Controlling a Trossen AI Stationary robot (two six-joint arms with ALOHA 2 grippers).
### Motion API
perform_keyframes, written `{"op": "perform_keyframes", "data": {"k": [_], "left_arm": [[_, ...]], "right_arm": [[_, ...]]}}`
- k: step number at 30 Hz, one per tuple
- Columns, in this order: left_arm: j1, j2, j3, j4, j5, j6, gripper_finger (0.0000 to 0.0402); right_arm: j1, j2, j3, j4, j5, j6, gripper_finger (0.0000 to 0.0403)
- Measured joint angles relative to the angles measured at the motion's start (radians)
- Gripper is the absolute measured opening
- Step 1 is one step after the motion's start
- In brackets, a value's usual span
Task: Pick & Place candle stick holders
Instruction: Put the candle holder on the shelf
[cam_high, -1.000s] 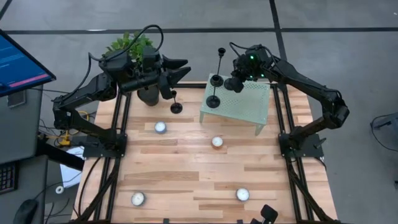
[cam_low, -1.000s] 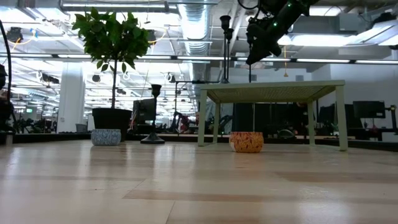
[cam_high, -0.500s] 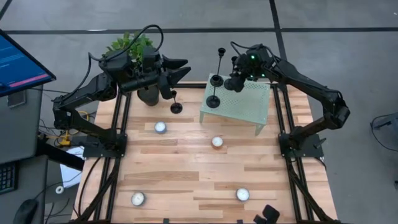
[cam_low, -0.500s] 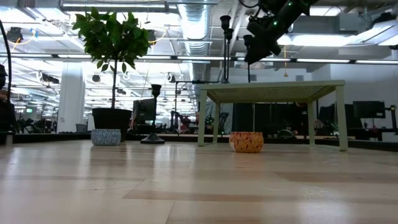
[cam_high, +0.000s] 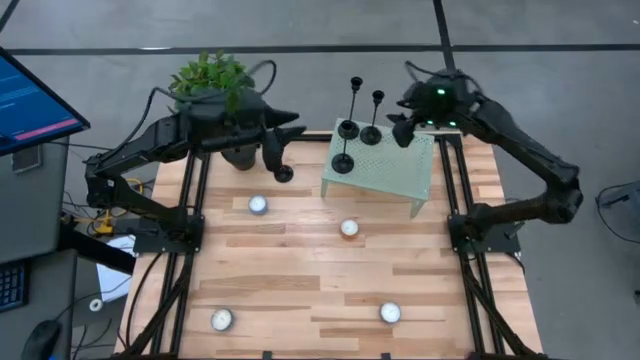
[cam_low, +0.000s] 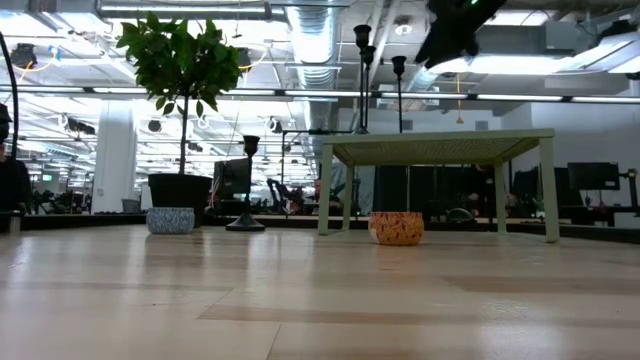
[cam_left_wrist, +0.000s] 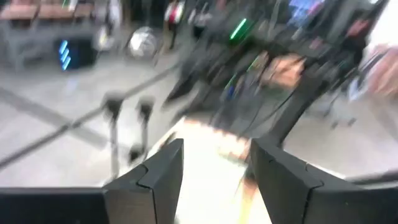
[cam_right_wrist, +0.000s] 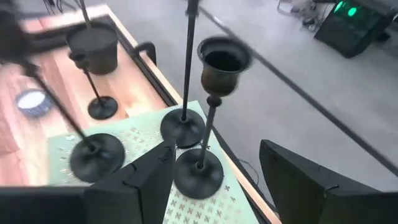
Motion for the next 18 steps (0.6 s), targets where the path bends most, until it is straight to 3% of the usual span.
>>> {"op": "perform_keyframes", "data": {"k": [5,11,18], "left_arm": [[0.000,0.013,-0.041,-0.176,-0.089,-0.041,0.0186],[0.012,0.012,-0.156,-0.272,-0.194,-0.053,0.0192],[0.050,0.016,-0.300,-0.283,-0.229,-0.068,0.0259]], "right_arm": [[0.000,-0.112,0.000,-0.040,0.016,0.027,0.0216],[0.000,-0.191,0.000,-0.103,0.056,0.058,0.0223],[0.000,-0.204,0.000,-0.145,0.056,0.065,0.0229]]}}
